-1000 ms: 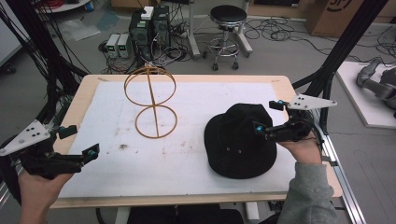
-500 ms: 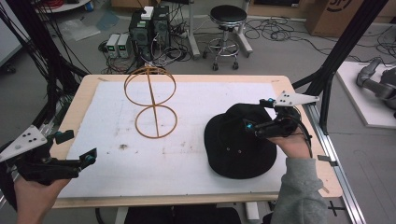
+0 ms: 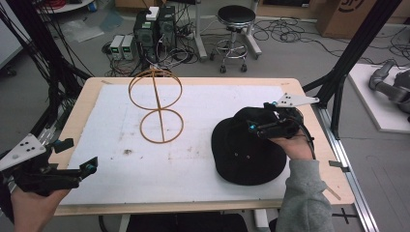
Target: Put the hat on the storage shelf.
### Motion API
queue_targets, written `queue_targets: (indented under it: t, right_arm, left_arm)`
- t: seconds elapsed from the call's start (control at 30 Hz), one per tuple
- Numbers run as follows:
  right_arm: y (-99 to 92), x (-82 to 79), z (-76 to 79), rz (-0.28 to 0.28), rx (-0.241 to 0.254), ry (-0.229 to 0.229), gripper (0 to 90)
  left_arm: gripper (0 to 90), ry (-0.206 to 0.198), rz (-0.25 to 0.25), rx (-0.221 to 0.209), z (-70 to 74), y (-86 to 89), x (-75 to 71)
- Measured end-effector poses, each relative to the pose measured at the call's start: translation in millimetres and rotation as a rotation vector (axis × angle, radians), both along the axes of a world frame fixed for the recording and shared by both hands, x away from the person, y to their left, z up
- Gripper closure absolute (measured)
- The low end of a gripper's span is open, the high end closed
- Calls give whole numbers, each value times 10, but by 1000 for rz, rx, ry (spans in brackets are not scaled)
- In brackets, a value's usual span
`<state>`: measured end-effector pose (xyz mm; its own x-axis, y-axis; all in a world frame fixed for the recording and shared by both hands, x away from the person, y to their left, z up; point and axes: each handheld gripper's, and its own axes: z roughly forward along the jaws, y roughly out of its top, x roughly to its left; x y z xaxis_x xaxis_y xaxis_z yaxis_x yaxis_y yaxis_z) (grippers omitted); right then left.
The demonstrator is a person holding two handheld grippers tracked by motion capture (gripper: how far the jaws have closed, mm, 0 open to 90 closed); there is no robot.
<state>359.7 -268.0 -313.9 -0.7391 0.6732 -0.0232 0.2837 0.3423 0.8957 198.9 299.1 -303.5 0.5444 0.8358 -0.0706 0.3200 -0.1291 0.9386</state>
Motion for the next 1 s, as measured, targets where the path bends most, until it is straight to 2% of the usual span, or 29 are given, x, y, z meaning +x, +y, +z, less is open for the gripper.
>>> queue_targets:
  t: [0.03,0.07,0.1,0.3,0.5,0.57,0.7,0.8,1.0]
  right_arm:
    - [2,7,-7,-1,-7,1,118]
    - [2,7,-7,-1,-7,1,118]
    - [1,14,-25,12,-17,5,176]
    - [-29,22,-59,19,-22,3,271]
    - [-52,18,-121,21,-38,1,506]
    - [-51,17,-142,30,-45,-7,617]
    - [-18,6,-166,24,-93,-29,784]
    - [-9,-7,-164,34,-109,-44,824]
    - [-11,-9,-158,30,-108,-43,841]
  left_arm:
    - [17,-1,1,1,0,2,-3]
    - [17,-1,1,1,0,2,-4]
    - [17,-1,1,2,0,2,-4]
    - [17,3,-1,5,-4,-11,6]
    - [17,4,-1,4,-6,-28,16]
    - [17,6,-3,6,-7,-31,21]
    - [17,7,-6,6,-7,-36,26]
    - [17,6,-4,8,-6,-32,26]
    - [17,4,-3,3,-2,-32,20]
